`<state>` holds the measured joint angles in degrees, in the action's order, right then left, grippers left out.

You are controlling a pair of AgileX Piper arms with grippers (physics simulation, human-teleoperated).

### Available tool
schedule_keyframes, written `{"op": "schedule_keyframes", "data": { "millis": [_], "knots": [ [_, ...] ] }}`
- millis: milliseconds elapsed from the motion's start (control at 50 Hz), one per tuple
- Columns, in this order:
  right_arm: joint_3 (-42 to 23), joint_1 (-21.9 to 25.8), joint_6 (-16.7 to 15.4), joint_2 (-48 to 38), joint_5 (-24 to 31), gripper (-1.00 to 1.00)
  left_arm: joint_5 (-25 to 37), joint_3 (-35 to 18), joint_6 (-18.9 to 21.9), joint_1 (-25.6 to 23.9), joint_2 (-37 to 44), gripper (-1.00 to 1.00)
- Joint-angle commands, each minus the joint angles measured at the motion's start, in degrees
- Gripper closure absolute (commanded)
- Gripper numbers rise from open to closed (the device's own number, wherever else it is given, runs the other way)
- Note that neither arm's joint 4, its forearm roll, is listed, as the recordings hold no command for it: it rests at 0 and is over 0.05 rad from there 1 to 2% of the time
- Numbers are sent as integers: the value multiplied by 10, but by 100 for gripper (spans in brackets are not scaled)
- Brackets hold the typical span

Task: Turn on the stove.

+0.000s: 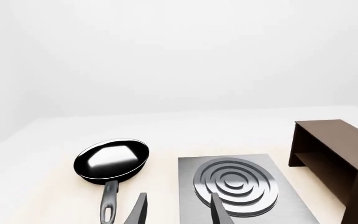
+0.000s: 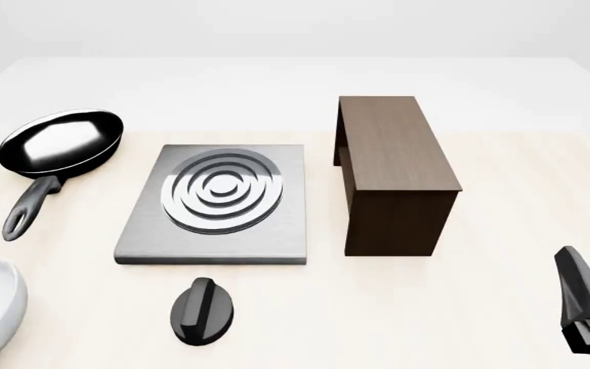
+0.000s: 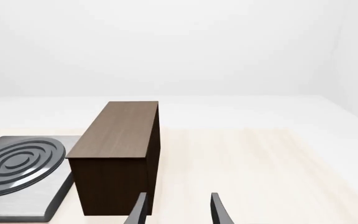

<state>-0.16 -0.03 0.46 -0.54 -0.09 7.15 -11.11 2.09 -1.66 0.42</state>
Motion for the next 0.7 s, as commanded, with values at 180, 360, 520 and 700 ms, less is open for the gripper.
{"op": "schedule_keyframes", "data": {
  "millis": [180,360,520,700],
  "knots": [
    [0,0,-2,1,0,-100,101,-151,21,-15,37,-100],
    [-1,-19,5,-4,-1,-100,130,-217,9,-14,98,-100],
    [-2,-17,-6,1,0,-100,110,-233,-34,-19,184,-100],
    [-2,-17,-7,1,0,-100,111,-271,-49,-52,256,-100]
  ]
}}
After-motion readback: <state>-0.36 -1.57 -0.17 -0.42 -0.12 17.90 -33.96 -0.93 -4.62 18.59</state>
